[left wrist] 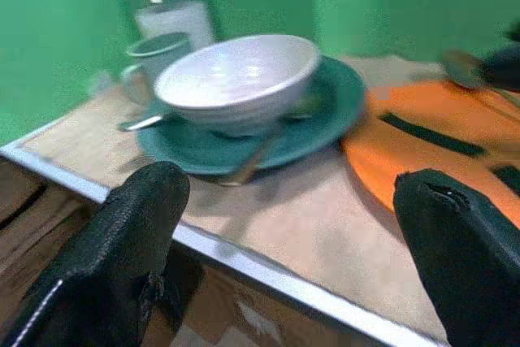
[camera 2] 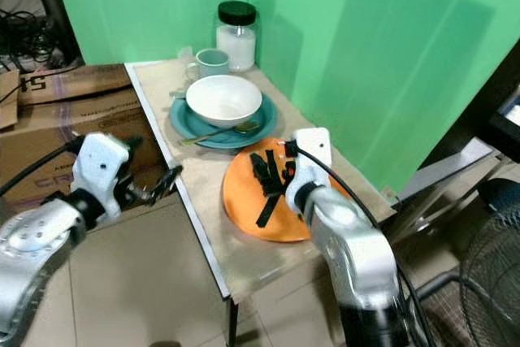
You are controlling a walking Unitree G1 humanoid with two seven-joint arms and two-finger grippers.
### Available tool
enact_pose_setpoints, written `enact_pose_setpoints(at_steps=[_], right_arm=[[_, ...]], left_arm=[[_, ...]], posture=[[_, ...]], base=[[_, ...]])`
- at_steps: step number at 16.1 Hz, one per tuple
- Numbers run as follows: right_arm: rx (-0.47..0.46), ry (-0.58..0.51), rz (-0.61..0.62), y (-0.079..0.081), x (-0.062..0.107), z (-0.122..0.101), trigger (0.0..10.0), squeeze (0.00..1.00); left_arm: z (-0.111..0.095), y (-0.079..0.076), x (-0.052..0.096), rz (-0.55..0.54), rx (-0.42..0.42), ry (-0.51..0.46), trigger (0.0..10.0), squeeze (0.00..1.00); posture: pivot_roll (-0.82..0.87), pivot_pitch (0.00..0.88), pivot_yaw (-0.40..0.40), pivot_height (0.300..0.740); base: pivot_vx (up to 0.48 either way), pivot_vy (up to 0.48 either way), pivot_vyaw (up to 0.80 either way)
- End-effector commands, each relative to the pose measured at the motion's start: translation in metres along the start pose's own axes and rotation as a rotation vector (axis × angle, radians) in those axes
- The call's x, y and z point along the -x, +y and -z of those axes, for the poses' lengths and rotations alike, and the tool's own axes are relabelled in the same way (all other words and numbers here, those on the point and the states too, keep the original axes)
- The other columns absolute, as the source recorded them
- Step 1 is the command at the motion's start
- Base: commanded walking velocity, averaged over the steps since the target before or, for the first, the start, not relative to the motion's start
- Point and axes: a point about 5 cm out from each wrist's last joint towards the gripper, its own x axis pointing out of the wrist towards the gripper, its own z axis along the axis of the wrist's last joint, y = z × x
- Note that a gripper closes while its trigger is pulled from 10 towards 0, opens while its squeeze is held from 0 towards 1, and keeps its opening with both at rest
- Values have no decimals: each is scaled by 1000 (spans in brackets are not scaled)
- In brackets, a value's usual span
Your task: Setting the table
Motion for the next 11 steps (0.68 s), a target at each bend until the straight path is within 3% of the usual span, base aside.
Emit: enact_pose_setpoints(at_steps=[1, 3, 7, 8, 10, 11], right_arm=[[48, 70, 19, -4, -4, 6, 10000, 1000], [52, 158, 89, -11, -21, 7, 10000, 1000], [-27, 185, 183, -17, -43, 0, 10000, 1000], [-26, 193, 229, -21, -48, 2, 10000, 0], [-28, 241, 307, -26, -55, 9, 10000, 0], [-54, 251, 314, -26, -57, 11, 9451, 0]], left_arm=[[-1, -5, -1, 67, 15, -2, 10000, 0], [1, -10, 2, 173, 16, 30, 10000, 0], [0, -13, 2, 218, 12, 30, 10000, 0], [0, -13, 3, 223, 15, 31, 10000, 0], [0, -13, 3, 231, 15, 32, 10000, 0], [0, -13, 3, 233, 13, 32, 10000, 0]], posture=[[135, 0, -53, 740], [129, 0, -49, 740], [125, 0, -47, 740], [126, 0, -48, 740], [128, 0, -51, 740], [129, 0, -52, 740]], base=[[0, 0, 0], [0, 0, 0], [0, 0, 0], [0, 0, 0], [0, 0, 0], [0, 0, 0]])
